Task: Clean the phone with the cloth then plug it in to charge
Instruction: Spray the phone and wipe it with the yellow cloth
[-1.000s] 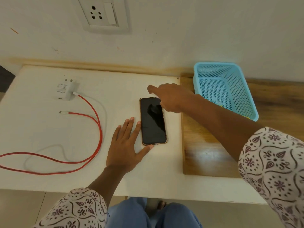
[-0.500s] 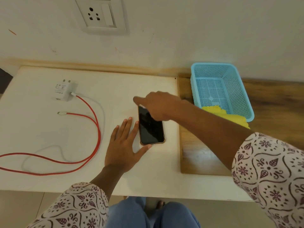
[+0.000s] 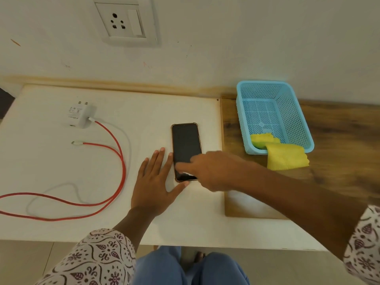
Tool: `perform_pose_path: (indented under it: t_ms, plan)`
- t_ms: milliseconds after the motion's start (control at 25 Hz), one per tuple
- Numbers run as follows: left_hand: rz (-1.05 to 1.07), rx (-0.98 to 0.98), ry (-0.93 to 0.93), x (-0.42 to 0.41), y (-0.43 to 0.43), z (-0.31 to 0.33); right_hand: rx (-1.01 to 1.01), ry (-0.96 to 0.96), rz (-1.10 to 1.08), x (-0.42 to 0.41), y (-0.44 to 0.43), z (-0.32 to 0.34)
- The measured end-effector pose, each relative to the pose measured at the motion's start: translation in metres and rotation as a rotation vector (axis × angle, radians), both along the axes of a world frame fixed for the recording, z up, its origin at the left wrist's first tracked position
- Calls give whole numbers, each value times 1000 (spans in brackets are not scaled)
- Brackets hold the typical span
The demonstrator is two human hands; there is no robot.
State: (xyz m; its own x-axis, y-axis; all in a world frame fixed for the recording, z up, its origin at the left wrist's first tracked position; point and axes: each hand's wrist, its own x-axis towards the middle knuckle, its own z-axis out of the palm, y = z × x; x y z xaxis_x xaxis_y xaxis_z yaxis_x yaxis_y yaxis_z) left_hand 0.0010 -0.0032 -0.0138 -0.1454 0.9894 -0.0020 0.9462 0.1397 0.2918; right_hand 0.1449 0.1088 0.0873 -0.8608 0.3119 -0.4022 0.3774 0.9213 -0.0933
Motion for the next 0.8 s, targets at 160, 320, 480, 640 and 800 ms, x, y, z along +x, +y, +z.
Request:
perform_pose_path:
  t_ms: [160, 320, 480, 640, 800]
  plan:
    - [18, -4, 5, 1, 0, -1, 29, -17, -91, 13, 5, -2]
    - [9, 3, -3, -1, 0, -2, 52, 57, -173, 13, 28, -1]
    - [17, -1, -2, -1, -1, -3, 126, 87, -199, 10, 44, -5]
    - [21, -3, 4, -1, 0, -5, 164, 77, -236, 4, 57, -7]
    - [21, -3, 16, -1, 0, -5, 205, 123, -317, -11, 87, 2]
